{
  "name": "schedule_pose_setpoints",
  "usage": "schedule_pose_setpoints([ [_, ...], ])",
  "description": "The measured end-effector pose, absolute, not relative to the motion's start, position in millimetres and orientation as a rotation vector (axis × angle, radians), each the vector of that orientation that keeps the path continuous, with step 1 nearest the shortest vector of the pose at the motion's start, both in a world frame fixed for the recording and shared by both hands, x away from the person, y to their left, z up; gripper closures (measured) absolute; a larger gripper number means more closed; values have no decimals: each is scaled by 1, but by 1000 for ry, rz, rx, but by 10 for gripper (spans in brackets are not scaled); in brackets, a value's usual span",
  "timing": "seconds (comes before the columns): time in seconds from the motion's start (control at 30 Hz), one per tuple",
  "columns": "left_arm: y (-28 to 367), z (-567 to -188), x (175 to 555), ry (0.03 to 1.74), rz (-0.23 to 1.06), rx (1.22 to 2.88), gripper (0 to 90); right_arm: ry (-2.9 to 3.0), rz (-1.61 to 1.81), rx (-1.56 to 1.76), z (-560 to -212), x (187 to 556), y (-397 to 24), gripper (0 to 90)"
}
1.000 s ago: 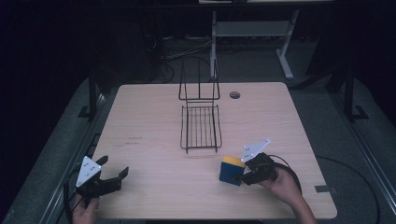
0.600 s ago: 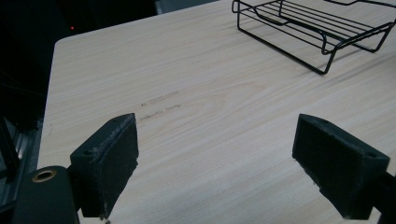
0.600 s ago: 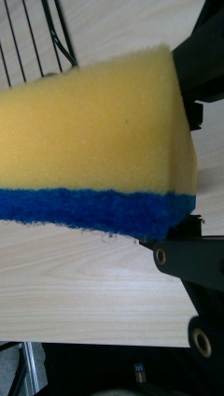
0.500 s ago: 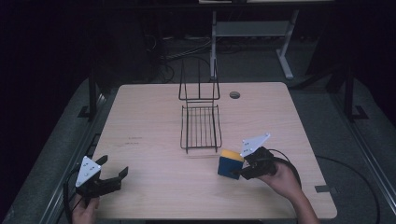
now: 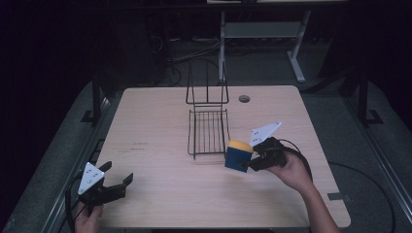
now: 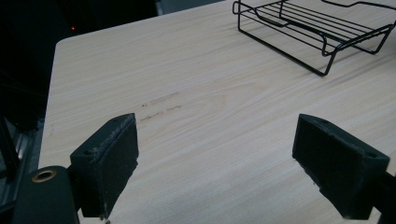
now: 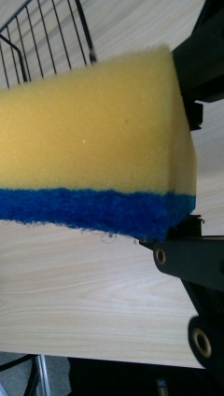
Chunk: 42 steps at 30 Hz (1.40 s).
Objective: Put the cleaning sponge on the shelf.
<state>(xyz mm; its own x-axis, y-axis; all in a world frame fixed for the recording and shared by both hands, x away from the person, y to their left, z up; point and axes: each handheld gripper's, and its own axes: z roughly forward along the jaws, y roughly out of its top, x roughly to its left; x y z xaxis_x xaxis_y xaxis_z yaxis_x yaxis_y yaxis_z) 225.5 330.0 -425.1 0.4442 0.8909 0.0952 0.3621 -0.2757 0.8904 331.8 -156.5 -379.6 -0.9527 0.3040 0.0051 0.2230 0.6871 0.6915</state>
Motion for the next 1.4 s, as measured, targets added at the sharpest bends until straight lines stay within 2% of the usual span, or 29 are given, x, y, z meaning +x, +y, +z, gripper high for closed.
schedule_pose_setpoints([
  [1.4,332,-424,226,1073,781,1827,139,2812,1106,459,-367,400,-127,567],
])
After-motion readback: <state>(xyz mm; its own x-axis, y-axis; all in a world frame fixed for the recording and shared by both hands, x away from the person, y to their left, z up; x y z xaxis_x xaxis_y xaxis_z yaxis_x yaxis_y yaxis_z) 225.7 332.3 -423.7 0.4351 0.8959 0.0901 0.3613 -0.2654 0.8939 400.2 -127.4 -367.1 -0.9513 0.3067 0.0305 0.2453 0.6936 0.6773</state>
